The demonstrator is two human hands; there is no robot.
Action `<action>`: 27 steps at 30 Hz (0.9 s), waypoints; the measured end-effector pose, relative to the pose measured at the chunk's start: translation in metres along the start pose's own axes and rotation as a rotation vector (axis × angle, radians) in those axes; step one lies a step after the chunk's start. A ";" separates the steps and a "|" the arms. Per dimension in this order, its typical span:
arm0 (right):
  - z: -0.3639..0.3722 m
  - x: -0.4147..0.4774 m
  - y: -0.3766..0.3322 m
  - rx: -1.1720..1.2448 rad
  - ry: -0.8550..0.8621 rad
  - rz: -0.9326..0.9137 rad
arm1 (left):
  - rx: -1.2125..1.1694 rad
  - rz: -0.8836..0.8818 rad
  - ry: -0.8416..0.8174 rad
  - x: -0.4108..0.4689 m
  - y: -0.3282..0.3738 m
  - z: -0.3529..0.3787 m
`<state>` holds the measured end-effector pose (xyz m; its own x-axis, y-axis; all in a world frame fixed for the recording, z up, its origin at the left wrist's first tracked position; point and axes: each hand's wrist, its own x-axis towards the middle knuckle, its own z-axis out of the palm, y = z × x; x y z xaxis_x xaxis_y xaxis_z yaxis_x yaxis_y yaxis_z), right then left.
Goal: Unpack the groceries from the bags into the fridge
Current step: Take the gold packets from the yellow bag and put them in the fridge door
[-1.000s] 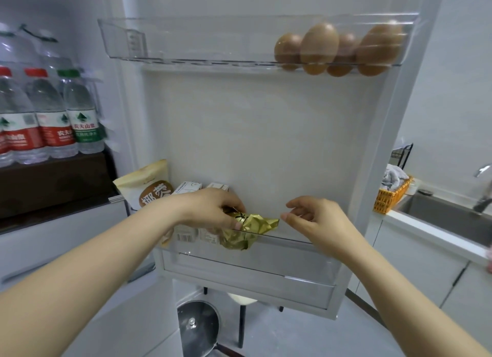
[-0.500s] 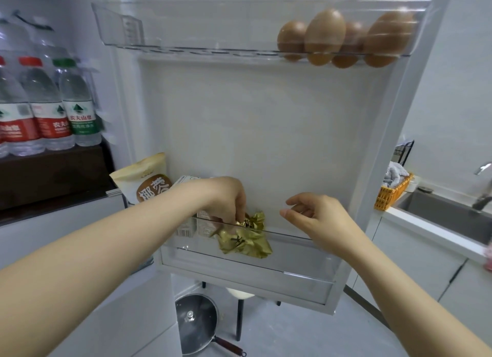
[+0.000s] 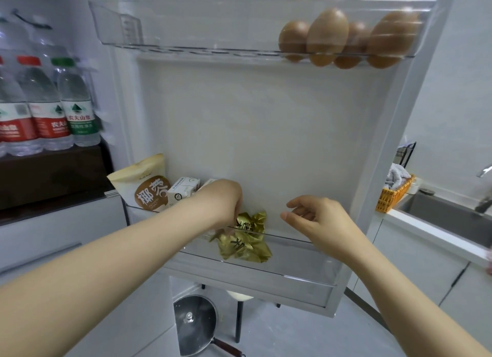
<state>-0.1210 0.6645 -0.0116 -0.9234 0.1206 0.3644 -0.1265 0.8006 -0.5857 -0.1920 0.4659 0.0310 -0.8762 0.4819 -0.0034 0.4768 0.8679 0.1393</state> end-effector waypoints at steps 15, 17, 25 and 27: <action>0.003 0.001 0.004 -0.014 0.006 0.002 | -0.187 0.201 0.566 -0.029 -0.015 0.036; 0.003 0.001 0.003 -0.010 0.022 -0.009 | -0.273 0.220 0.612 -0.029 -0.017 0.043; 0.003 -0.008 -0.006 -0.155 0.206 -0.115 | -0.670 0.175 0.728 -0.032 -0.021 0.058; 0.004 -0.011 -0.012 -0.244 0.262 -0.109 | -0.670 0.191 0.719 -0.032 -0.024 0.058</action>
<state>-0.1103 0.6507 -0.0115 -0.7814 0.1472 0.6064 -0.1003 0.9295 -0.3549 -0.1711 0.4368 -0.0299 -0.7288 0.2267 0.6461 0.6702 0.4296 0.6052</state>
